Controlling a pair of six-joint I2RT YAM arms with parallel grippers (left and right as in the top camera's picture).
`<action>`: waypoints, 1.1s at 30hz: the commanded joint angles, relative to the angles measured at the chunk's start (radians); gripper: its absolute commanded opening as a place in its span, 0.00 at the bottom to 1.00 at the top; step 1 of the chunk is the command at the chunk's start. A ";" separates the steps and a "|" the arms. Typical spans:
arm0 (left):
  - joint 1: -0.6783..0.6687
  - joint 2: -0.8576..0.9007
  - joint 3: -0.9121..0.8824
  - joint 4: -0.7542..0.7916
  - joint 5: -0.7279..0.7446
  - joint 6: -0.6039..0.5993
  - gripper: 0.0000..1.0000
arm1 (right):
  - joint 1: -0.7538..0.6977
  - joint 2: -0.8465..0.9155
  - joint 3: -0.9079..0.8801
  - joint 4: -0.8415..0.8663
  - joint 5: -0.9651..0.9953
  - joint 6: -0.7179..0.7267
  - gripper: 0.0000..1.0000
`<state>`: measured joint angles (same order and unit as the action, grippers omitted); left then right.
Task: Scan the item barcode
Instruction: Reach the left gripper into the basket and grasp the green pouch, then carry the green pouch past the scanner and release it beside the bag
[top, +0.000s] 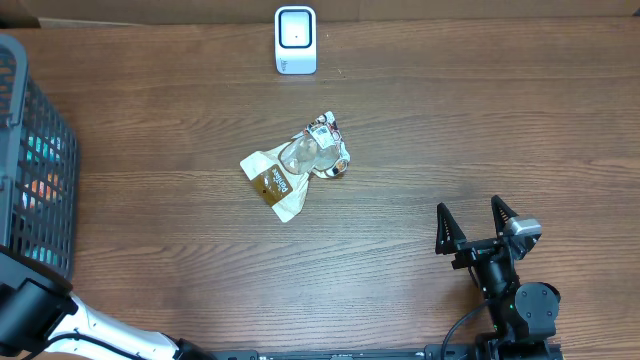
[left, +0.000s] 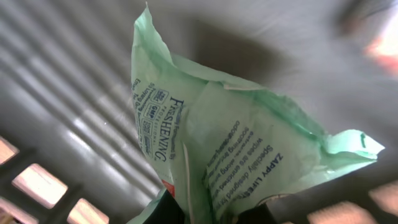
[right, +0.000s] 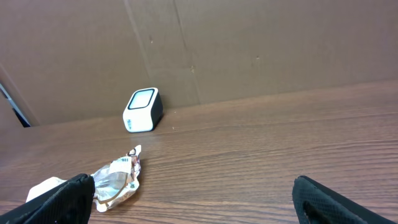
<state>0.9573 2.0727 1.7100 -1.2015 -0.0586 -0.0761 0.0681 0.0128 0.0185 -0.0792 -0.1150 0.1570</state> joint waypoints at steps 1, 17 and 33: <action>0.004 -0.012 0.207 -0.070 0.137 -0.030 0.04 | 0.005 -0.006 -0.010 0.005 0.010 -0.001 1.00; -0.092 -0.137 0.880 -0.379 0.549 0.011 0.04 | 0.005 -0.006 -0.010 0.005 0.010 -0.001 1.00; -0.657 -0.238 0.634 -0.472 0.353 0.214 0.04 | 0.005 -0.006 -0.010 0.005 0.010 -0.001 1.00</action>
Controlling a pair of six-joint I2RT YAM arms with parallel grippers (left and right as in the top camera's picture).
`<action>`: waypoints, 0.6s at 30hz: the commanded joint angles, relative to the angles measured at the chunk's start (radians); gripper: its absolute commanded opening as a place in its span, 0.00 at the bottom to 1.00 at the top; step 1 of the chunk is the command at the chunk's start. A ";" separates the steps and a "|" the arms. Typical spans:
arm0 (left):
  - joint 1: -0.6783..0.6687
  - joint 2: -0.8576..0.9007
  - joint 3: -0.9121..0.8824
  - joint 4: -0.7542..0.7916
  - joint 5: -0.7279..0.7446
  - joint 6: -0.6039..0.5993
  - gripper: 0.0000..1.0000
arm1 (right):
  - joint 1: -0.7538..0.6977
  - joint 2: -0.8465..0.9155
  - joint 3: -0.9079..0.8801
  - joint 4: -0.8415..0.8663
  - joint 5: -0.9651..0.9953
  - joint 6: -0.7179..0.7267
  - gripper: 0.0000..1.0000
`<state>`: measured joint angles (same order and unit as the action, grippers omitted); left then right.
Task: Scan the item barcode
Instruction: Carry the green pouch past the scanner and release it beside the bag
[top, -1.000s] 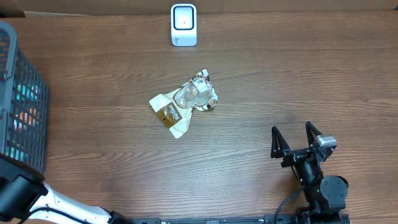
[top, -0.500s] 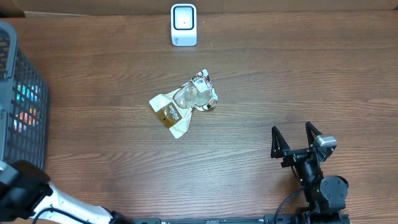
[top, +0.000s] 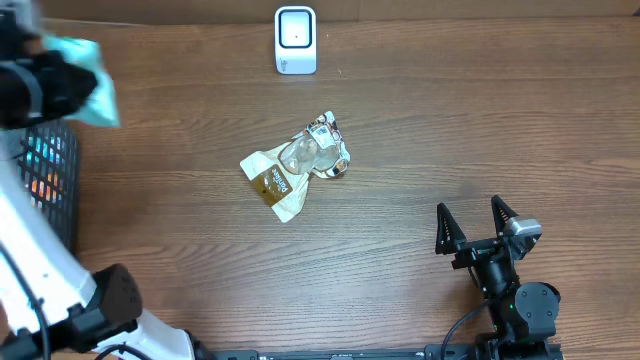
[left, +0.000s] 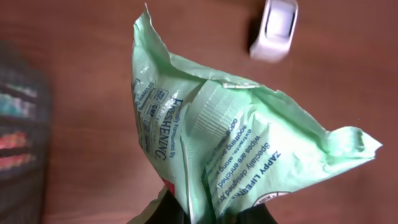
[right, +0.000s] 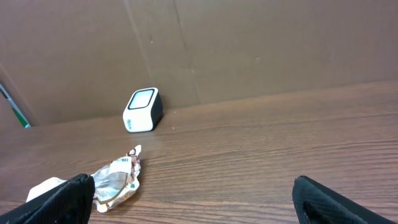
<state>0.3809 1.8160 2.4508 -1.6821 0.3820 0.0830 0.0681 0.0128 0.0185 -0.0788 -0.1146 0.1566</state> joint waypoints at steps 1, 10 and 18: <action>-0.109 0.021 -0.161 0.023 -0.093 0.055 0.04 | 0.005 -0.006 -0.010 0.004 0.009 0.000 1.00; -0.265 0.022 -0.667 0.309 -0.094 0.003 0.04 | 0.005 -0.006 -0.010 0.004 0.009 0.000 1.00; -0.305 0.022 -0.938 0.533 -0.093 -0.005 0.37 | 0.005 -0.006 -0.010 0.004 0.009 0.000 1.00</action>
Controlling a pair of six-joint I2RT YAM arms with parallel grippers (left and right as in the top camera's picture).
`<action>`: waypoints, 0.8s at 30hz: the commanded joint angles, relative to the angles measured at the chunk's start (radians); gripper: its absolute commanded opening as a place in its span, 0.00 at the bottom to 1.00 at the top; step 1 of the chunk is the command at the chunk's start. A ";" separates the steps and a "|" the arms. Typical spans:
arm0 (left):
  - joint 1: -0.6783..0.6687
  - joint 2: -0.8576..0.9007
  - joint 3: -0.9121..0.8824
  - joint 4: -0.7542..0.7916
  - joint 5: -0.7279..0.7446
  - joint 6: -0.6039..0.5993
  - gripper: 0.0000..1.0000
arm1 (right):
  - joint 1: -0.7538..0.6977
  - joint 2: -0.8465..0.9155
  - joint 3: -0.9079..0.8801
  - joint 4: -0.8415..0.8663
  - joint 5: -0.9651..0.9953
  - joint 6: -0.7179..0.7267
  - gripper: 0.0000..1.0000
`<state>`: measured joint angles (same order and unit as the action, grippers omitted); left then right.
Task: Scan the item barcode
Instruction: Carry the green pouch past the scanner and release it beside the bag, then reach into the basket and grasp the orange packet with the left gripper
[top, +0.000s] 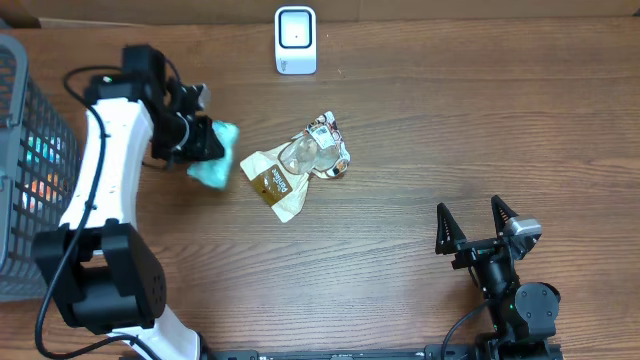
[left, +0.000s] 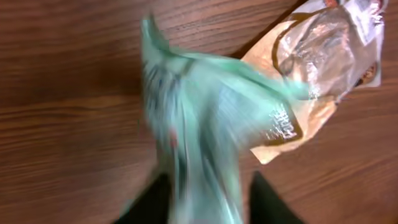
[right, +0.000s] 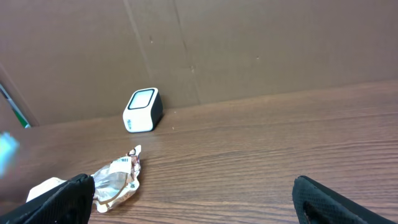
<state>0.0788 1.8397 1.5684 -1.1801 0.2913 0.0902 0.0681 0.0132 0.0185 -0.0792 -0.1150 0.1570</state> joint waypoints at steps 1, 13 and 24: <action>-0.003 -0.002 -0.067 0.037 -0.003 -0.013 0.46 | 0.005 -0.006 -0.010 0.005 0.010 -0.001 1.00; 0.019 -0.002 0.178 -0.055 0.042 -0.027 0.58 | 0.005 -0.006 -0.010 0.005 0.010 -0.001 1.00; 0.073 -0.002 0.974 -0.335 -0.066 -0.011 1.00 | 0.005 -0.006 -0.010 0.005 0.010 -0.001 1.00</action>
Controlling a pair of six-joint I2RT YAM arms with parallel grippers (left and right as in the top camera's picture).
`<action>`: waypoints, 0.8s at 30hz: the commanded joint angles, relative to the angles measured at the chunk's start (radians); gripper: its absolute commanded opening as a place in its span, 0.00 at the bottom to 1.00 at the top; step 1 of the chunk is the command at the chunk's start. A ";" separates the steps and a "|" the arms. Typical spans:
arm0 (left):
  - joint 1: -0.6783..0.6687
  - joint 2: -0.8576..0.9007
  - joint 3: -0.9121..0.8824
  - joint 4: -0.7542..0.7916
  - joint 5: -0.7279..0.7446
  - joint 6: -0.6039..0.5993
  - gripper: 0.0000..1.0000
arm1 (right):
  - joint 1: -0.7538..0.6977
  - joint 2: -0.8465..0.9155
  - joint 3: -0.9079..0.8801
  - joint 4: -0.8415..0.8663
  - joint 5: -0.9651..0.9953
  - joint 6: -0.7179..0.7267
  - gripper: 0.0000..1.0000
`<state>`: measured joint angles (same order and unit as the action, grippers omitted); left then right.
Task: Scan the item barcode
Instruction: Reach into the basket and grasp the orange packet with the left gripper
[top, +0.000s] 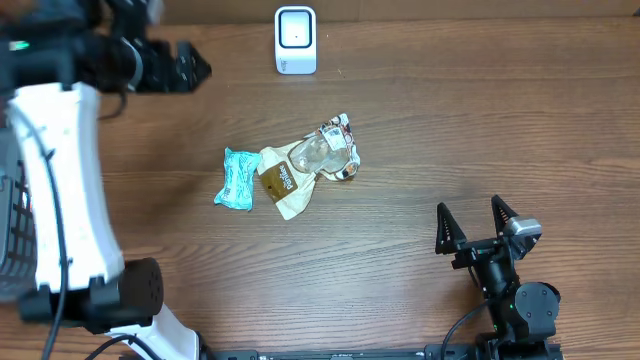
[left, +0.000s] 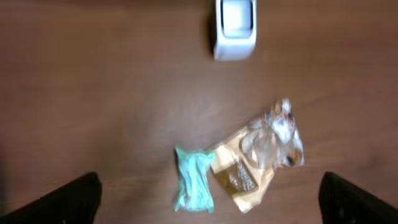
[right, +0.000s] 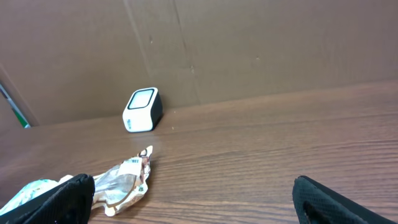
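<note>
A pale green wipes packet (top: 237, 180) lies flat on the wooden table, its right edge touching a crumpled tan and clear snack bag (top: 305, 165). The white barcode scanner (top: 295, 40) stands at the far edge. My left gripper (top: 187, 66) hangs open and empty high over the far left, looking down on the green packet (left: 194, 179), the snack bag (left: 261, 155) and the scanner (left: 235, 25). My right gripper (top: 478, 222) rests open near the front right, empty, facing the scanner (right: 143, 110) and the snack bag (right: 121, 180).
A dark wire basket (top: 12, 215) with more items stands at the table's left edge, partly behind my white left arm. A cardboard wall (right: 249, 43) runs behind the scanner.
My left gripper has opened and let go of the green packet, which now lies beside the snack bag. The gripper now stands higher, toward the far left. The snack bag sits slightly further right.
My left gripper held the green packet inside the basket. Then it held it above the table's far left corner, then low beside the snack bag. Now the packet lies on the table and the gripper is open. The right arm stayed still.
</note>
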<state>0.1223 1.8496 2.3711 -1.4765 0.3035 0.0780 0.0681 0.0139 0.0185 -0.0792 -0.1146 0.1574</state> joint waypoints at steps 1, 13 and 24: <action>0.039 -0.012 0.210 -0.048 -0.108 0.000 1.00 | 0.005 -0.007 -0.010 0.005 0.009 -0.001 1.00; 0.492 -0.012 0.329 -0.142 -0.232 -0.229 1.00 | 0.005 -0.007 -0.010 0.005 0.009 -0.002 1.00; 0.905 0.078 0.261 -0.159 -0.100 -0.333 1.00 | 0.005 -0.007 -0.010 0.005 0.009 -0.002 1.00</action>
<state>0.9821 1.8538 2.6522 -1.6249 0.1482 -0.2321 0.0681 0.0139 0.0185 -0.0792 -0.1150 0.1566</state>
